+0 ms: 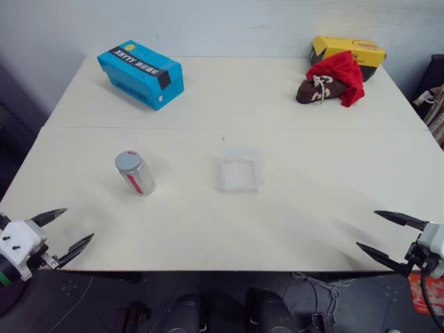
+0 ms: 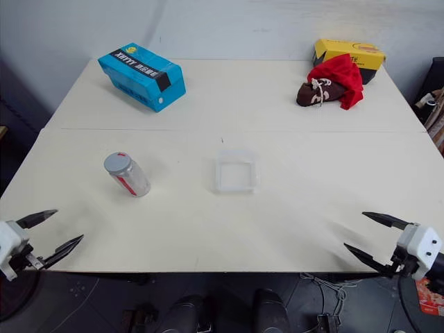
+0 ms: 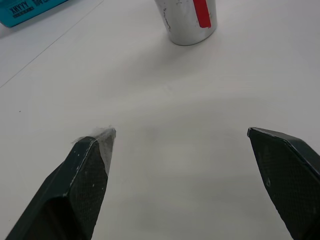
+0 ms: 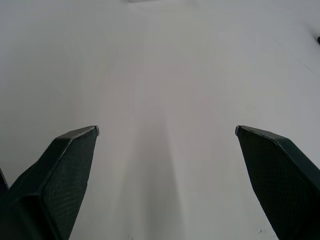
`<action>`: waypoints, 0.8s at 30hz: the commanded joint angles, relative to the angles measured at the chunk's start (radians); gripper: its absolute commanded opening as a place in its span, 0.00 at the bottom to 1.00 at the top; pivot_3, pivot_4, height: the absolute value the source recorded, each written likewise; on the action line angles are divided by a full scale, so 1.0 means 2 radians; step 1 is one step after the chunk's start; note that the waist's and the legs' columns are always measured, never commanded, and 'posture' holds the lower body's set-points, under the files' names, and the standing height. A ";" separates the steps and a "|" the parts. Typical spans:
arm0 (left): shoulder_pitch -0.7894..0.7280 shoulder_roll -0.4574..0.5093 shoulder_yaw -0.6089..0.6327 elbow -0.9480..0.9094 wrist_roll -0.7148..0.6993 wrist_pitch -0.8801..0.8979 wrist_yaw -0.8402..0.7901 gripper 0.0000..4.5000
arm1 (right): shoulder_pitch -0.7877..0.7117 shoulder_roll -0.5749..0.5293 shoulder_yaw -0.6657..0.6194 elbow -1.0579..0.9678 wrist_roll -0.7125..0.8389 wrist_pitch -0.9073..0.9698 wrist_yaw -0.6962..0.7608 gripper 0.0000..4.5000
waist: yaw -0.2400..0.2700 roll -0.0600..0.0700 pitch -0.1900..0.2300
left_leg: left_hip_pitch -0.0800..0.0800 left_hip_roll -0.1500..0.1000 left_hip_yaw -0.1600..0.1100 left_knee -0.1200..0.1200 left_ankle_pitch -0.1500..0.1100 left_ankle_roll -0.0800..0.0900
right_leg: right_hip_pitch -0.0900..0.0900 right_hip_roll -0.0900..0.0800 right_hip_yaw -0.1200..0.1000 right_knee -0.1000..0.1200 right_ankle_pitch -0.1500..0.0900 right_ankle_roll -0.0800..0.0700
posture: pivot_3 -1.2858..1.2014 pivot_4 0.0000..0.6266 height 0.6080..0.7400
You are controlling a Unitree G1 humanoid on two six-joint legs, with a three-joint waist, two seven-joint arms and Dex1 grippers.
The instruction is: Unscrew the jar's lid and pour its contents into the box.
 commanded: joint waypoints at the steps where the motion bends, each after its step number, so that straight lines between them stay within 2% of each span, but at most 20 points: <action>1: -0.004 -0.006 0.010 -0.019 -0.005 0.005 0.013 0.99 | 0.003 0.002 0.006 -0.034 0.006 0.021 -0.010 1.00 | 0.000 0.000 0.000 | 0.000 0.000 0.000 0.000 0.000 0.000 | 0.000 0.000 0.000 0.000 0.000 0.000 | 0.52 0.24 1.00; 4: -0.002 -0.015 0.020 -0.034 -0.017 0.033 0.030 0.99 | 0.004 0.009 0.022 -0.093 0.028 0.073 -0.027 1.00 | 0.000 0.000 0.000 | 0.000 0.000 0.000 0.000 0.000 0.000 | 0.000 0.000 0.000 0.000 0.000 0.000 | 0.52 0.24 1.00; 7: 0.011 -0.050 0.059 -0.064 -0.081 0.094 0.060 0.99 | -0.022 0.041 0.045 -0.173 0.060 0.133 -0.086 1.00 | -0.002 0.000 0.000 | 0.000 0.000 0.000 0.000 0.000 0.000 | 0.000 0.000 0.000 0.000 0.000 0.000 | 0.52 0.24 1.00; 10: 0.021 -0.095 0.088 -0.077 -0.097 0.120 0.111 0.99 | -0.045 0.093 0.067 -0.226 0.095 0.125 -0.095 1.00 | -0.003 0.000 0.000 | 0.000 0.000 0.000 0.000 0.000 0.000 | 0.000 0.000 0.001 0.001 0.000 0.000 | 0.52 0.24 1.00; 14: 0.046 -0.152 0.096 -0.103 -0.096 0.130 0.154 0.99 | -0.064 0.146 0.099 -0.246 0.108 0.093 -0.068 1.00 | 0.001 -0.001 0.000 | 0.000 0.000 0.000 0.000 -0.001 0.000 | 0.000 0.000 0.000 0.001 0.000 0.000 | 0.52 0.24 1.00; 19: 0.068 -0.203 0.058 -0.204 -0.094 0.139 0.180 0.99 | -0.085 0.162 0.115 -0.206 0.092 0.051 -0.026 1.00 | 0.008 -0.004 -0.002 | 0.000 -0.001 0.000 0.001 -0.001 0.001 | 0.001 0.000 0.000 0.000 0.000 0.000 | 0.52 0.24 1.00; 24: 0.051 -0.258 -0.018 -0.327 -0.055 0.169 0.270 0.99 | -0.088 0.158 0.110 -0.148 0.094 0.027 0.020 1.00 | 0.012 -0.004 -0.002 | 0.000 -0.001 0.000 0.002 -0.001 0.002 | 0.001 0.000 0.001 0.000 0.001 0.000 | 0.52 0.24 1.00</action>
